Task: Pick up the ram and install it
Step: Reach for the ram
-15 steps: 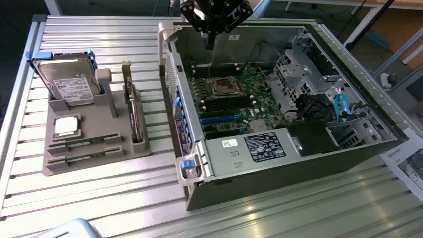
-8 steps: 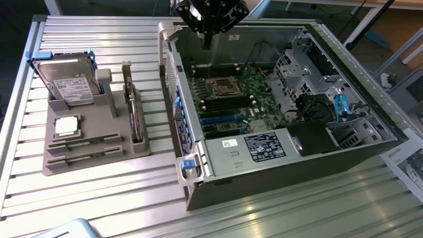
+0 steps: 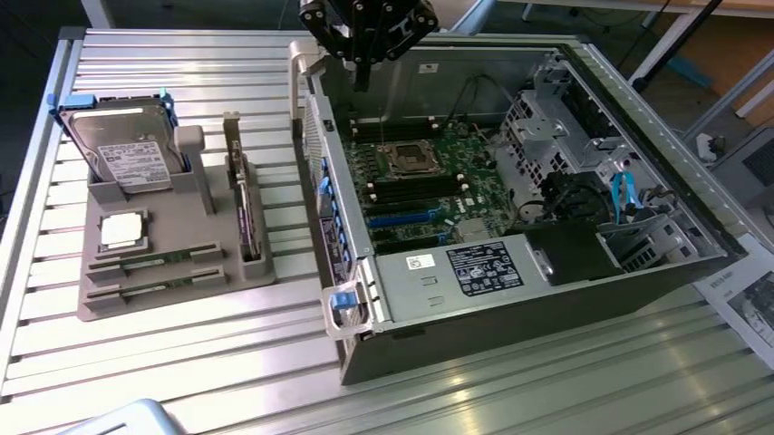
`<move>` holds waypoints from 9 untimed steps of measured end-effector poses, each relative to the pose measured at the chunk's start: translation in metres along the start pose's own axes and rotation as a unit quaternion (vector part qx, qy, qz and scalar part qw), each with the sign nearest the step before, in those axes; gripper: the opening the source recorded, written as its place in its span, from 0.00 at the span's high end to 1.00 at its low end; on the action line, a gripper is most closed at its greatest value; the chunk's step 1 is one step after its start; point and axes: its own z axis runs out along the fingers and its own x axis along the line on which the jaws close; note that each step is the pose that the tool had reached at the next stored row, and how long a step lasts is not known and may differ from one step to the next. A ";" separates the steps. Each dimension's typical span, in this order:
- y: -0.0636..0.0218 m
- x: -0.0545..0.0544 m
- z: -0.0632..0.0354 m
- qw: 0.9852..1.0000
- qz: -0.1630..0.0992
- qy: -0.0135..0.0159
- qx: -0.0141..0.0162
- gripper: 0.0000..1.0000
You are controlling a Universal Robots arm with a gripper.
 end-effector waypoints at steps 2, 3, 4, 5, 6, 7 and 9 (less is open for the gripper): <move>-0.0002 0.003 0.0000 1.000 0.000 0.000 0.000 0.90; -0.0003 0.004 -0.0001 1.000 0.000 0.000 0.000 0.90; -0.0004 0.005 -0.0001 1.000 0.000 0.000 0.000 0.90; -0.0005 0.007 -0.0001 1.000 0.000 0.000 0.000 0.90; -0.0006 0.008 -0.0001 1.000 0.000 0.000 0.000 0.90; -0.0007 0.009 -0.0002 1.000 0.000 0.000 0.000 0.90; -0.0009 0.012 -0.0002 1.000 0.000 0.000 0.000 0.90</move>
